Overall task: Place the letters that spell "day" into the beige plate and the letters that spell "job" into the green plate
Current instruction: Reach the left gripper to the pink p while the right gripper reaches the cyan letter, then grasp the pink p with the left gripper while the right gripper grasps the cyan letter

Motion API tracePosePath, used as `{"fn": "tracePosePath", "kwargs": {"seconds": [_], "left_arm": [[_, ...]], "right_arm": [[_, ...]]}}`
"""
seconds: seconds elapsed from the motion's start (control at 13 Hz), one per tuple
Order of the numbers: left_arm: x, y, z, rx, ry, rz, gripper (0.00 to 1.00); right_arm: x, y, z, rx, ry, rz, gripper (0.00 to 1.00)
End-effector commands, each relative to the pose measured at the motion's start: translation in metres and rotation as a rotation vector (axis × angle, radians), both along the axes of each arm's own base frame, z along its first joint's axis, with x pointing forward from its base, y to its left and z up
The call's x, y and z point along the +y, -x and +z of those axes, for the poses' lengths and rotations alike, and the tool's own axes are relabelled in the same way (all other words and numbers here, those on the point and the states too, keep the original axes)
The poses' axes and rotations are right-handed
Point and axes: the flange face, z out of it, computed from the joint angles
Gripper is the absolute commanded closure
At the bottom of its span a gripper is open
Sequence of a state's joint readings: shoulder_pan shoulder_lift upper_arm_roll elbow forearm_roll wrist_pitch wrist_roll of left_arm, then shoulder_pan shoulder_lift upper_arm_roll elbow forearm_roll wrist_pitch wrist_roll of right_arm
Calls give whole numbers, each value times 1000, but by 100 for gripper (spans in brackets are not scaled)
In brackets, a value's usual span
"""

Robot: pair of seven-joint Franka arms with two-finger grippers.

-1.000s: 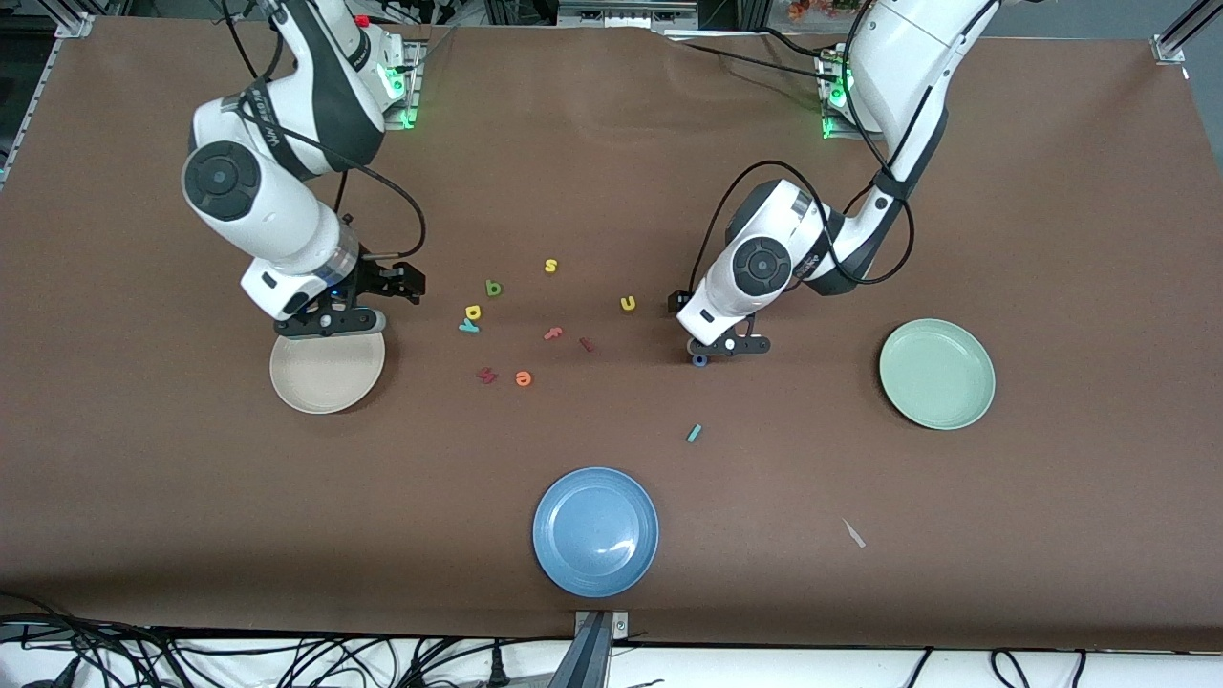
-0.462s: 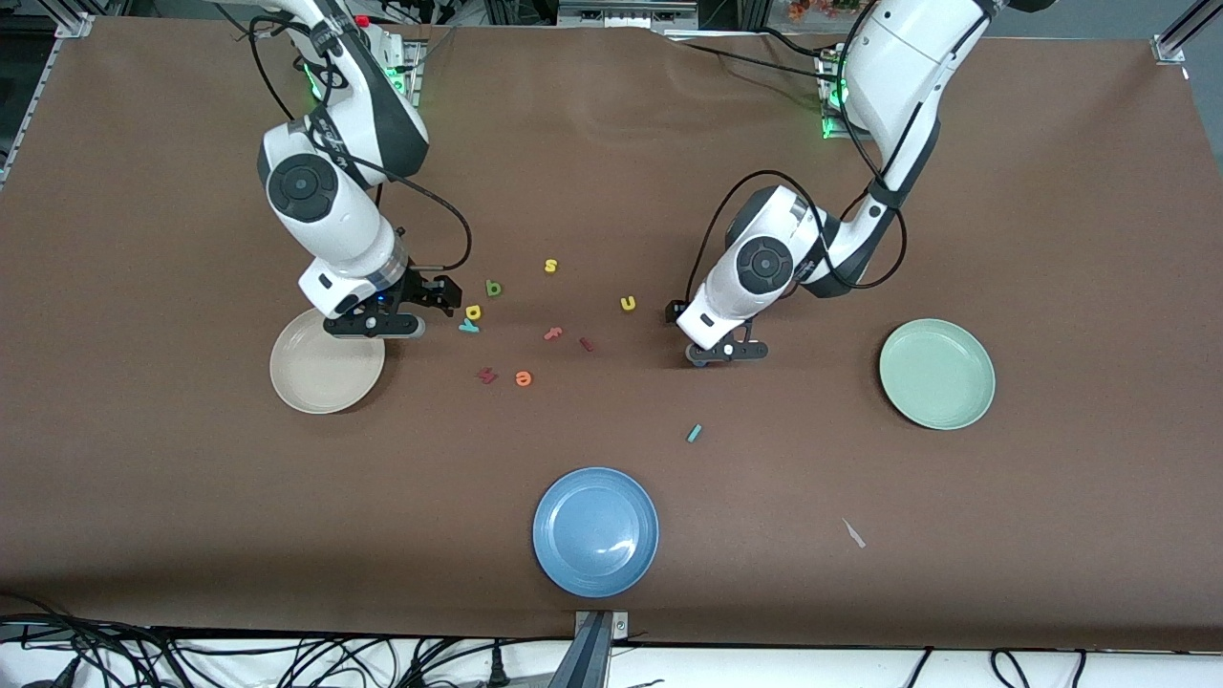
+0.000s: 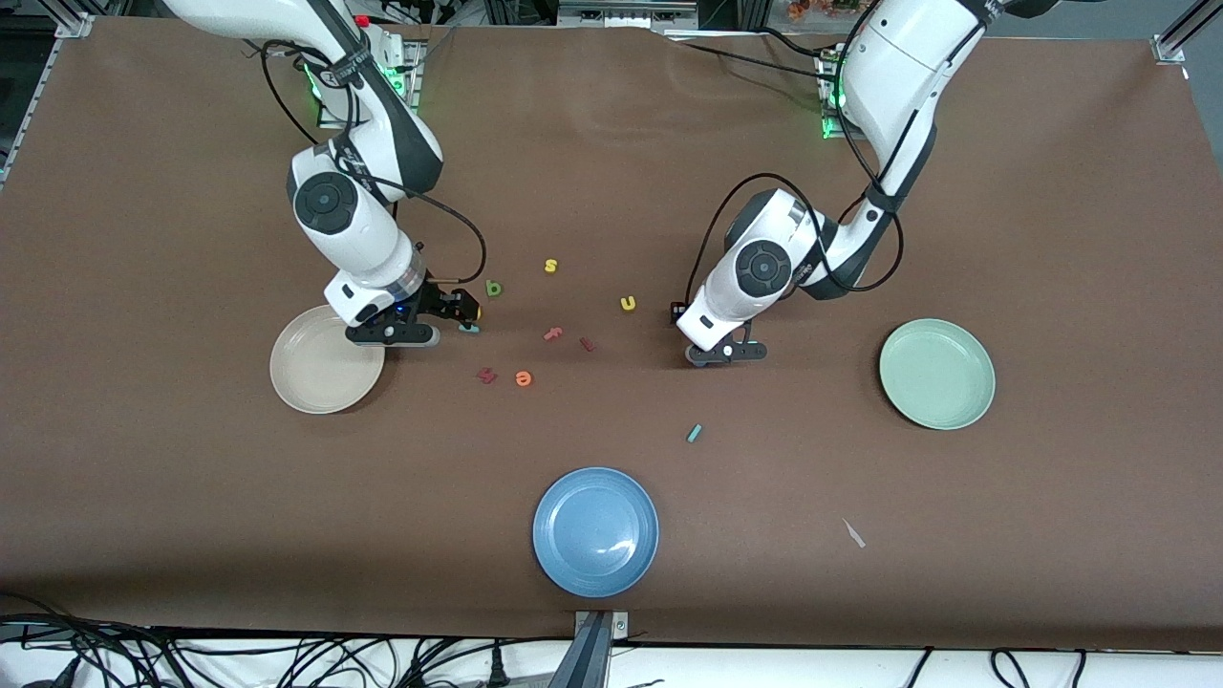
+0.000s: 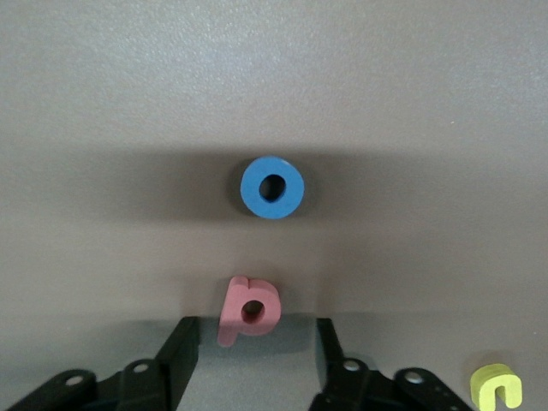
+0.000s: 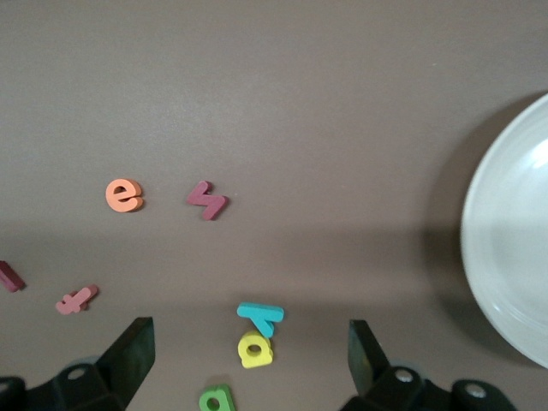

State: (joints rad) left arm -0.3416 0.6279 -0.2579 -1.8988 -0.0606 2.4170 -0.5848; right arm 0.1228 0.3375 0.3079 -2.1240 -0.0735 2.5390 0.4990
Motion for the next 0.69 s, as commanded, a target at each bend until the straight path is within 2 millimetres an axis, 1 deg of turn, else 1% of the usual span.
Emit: {"fn": "tracePosePath", "kwargs": {"seconds": [0.0,0.23,0.38,0.62], "left_arm": [[-2,-1,0,-3,15,-1,52],[-1,-2,-1,-3,14,1,54],[-1,-5,-1,-9,17,2,53],[-1,-7,1,-13,18,6,53]], "right_arm": [[10,2,-15,-21,-18,-5,0],[24,8,-35,-32,21,7,0],[27,13,-45,-40,59,0,0],[37,22,-59,-15,64,-26,0]]}}
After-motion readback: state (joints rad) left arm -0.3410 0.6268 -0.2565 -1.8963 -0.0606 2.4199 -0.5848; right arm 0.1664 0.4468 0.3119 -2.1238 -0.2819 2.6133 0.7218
